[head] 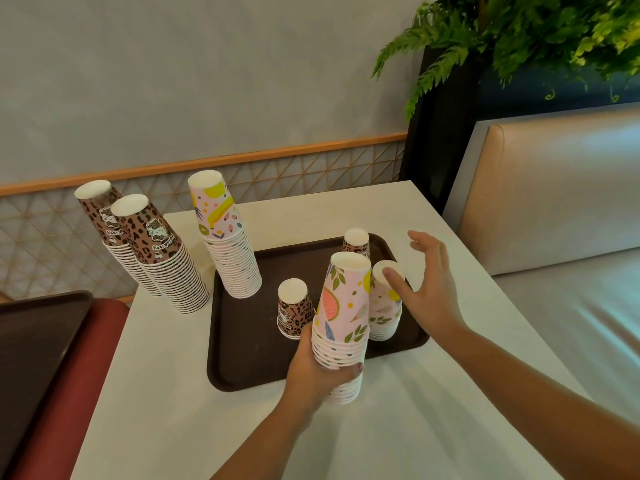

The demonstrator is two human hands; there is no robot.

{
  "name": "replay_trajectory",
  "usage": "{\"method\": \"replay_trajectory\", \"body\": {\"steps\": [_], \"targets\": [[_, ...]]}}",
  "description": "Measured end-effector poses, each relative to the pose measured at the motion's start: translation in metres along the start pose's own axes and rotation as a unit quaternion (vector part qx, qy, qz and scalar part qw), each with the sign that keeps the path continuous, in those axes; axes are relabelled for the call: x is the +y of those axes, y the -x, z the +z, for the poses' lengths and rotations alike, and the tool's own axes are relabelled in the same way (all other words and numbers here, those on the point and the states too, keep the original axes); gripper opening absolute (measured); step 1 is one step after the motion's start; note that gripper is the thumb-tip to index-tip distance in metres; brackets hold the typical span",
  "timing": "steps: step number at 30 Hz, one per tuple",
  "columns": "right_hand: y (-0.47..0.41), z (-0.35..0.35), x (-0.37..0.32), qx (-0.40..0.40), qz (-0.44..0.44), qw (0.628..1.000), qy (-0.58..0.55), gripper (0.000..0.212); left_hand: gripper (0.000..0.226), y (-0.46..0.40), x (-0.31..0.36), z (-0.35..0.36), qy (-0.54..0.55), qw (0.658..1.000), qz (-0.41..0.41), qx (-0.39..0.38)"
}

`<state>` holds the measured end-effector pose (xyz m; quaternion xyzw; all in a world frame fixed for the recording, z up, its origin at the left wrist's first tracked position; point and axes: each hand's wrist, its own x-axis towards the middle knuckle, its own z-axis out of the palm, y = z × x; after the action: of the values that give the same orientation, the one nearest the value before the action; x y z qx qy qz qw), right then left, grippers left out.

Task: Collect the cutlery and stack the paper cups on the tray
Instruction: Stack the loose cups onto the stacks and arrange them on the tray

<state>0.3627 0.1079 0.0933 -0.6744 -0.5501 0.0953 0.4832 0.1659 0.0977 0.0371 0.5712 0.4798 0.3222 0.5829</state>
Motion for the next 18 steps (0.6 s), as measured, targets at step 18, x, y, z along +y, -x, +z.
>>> {"method": "replay_trajectory", "body": {"steps": [18], "targets": [[0.01,-0.007,-0.062,-0.137,0.045,0.984,-0.105,0.057,0.073,0.007,0.017,0.008,0.015,1.0,0.01,-0.018]]}}
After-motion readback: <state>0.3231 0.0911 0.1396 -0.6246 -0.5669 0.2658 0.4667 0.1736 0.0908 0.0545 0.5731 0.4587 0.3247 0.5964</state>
